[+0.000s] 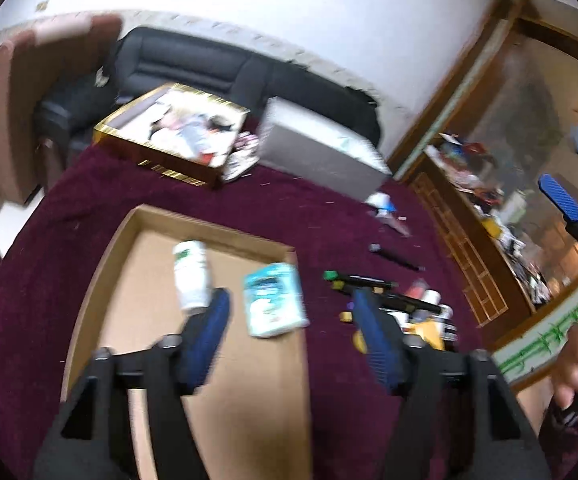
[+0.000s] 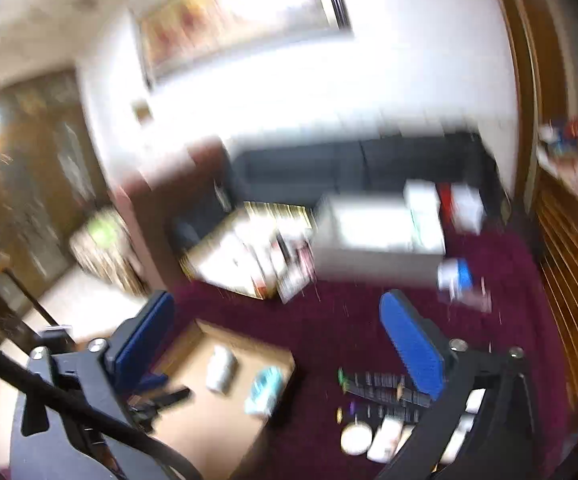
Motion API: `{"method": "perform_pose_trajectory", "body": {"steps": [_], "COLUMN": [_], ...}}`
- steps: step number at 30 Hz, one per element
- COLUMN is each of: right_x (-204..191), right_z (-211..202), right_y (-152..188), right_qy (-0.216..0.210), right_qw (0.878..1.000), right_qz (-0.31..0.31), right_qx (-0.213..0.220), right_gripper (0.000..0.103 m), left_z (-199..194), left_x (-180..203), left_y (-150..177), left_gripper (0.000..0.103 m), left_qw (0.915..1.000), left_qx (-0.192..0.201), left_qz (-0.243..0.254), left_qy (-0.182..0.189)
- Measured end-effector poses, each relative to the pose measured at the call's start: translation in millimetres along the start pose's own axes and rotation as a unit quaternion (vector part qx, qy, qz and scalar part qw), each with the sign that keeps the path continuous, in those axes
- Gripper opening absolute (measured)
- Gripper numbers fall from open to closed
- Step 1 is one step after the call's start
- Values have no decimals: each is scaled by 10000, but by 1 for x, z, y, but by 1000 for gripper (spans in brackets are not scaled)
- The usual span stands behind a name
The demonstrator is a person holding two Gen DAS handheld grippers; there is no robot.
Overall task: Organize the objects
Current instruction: 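Lower the tissue pack into the tray and open the right tool while the left tool releases the bottle, then grasp the yellow-lidded jar with the left tool while the right tool grasps the small white pill bottle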
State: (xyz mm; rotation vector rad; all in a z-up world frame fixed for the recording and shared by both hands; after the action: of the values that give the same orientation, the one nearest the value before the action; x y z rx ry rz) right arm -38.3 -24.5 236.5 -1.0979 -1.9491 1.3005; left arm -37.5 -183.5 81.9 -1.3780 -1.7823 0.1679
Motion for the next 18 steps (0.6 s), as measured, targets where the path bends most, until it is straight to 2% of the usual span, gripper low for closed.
{"method": "perform_pose_trajectory", "body": {"steps": [1, 3, 4, 7, 9, 13, 18], "right_x": [5, 15, 26, 61, 82, 109, 120], "right_z": [-9, -2, 0, -1, 5, 4, 7], "right_y": [17, 64, 90, 146, 179, 214, 228], "right_qy": [-27, 28, 250, 882, 786, 551, 392], "right_qw": [9999, 9953, 9926, 9857, 9805, 9734, 9706], "right_qz": [86, 230, 279, 376, 746, 1351, 1632], "right_qx": [-107, -936, -1152, -1389, -1637, -1769, -1723], "right_gripper": [103, 103, 103, 103, 103, 103, 103], "left_z": [0, 7, 14, 42, 61, 96, 133], "left_x": [13, 33, 42, 58, 63, 69, 76], "left_y": [5, 18, 25, 52, 70, 96, 117], "left_gripper": [65, 65, 65, 65, 65, 65, 65], "left_qw": [9999, 9993, 9987, 9959, 9937, 9892, 9789], "left_qx": [-5, -140, -236, -553, -779, -1018, -1007], "left_qz": [98, 293, 416, 714, 795, 994, 1635], "left_qy": [105, 171, 154, -47, -126, -356, -704]}}
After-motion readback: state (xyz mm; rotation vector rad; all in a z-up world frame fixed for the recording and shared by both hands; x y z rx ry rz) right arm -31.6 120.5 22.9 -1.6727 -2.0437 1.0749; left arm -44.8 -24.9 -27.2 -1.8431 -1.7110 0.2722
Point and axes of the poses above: each gripper's, at about its wrist camera, not at the fingertips, and z roughly the way its jaws point, x to its right, y to its underside, the point moved 9 cm from there along z, roughly the way its jaws point, and after that the axes turned 11 degrees about -z, right-handed, at the moved point
